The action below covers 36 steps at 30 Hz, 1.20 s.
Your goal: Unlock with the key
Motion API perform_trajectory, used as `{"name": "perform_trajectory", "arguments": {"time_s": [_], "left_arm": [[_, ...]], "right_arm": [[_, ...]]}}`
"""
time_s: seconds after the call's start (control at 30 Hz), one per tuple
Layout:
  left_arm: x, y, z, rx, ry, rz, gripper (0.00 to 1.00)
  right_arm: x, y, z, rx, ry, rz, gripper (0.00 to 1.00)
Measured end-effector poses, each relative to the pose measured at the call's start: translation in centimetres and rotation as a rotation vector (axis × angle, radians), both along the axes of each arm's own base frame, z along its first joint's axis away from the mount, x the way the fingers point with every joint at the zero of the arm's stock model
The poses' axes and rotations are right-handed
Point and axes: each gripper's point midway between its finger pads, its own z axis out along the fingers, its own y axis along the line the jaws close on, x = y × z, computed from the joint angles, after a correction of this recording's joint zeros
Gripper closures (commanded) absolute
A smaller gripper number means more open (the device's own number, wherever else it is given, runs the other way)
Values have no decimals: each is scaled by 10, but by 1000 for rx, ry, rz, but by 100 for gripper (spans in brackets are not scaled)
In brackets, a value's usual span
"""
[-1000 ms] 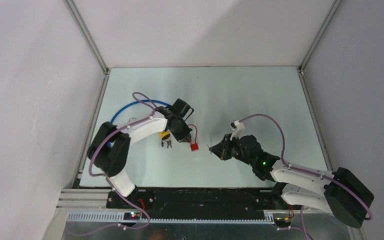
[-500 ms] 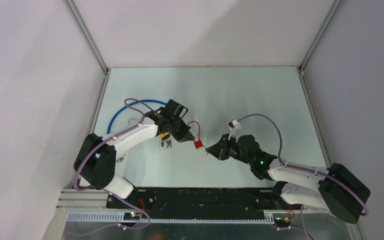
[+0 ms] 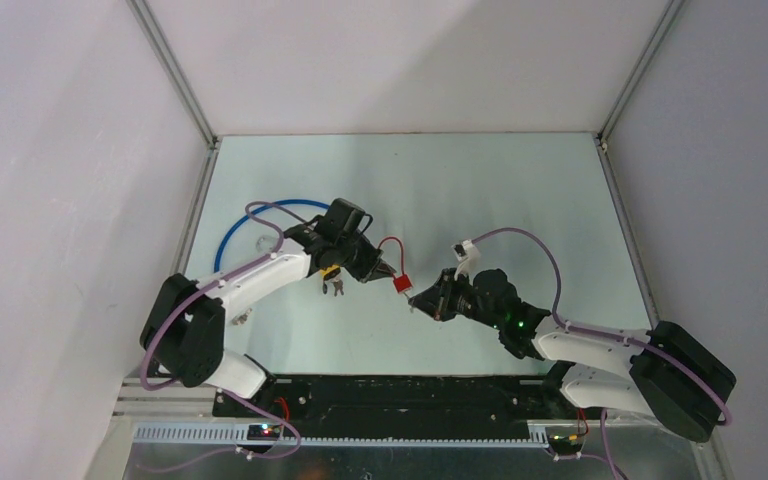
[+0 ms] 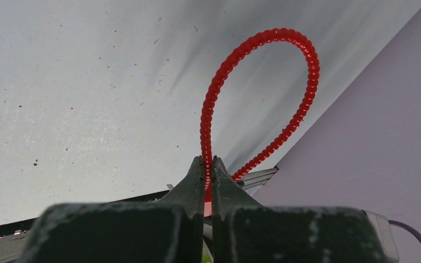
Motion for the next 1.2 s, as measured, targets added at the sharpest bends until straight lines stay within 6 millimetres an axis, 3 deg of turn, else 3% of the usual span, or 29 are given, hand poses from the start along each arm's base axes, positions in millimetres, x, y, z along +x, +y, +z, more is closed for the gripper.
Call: {"name": "perform_trajectory", "arguments": {"time_s": [1.2], "left_arm": [[0,-2,5,-46,-18,15,100]], "right_arm": [[8,-6,7,19,8,-73,100]]}}
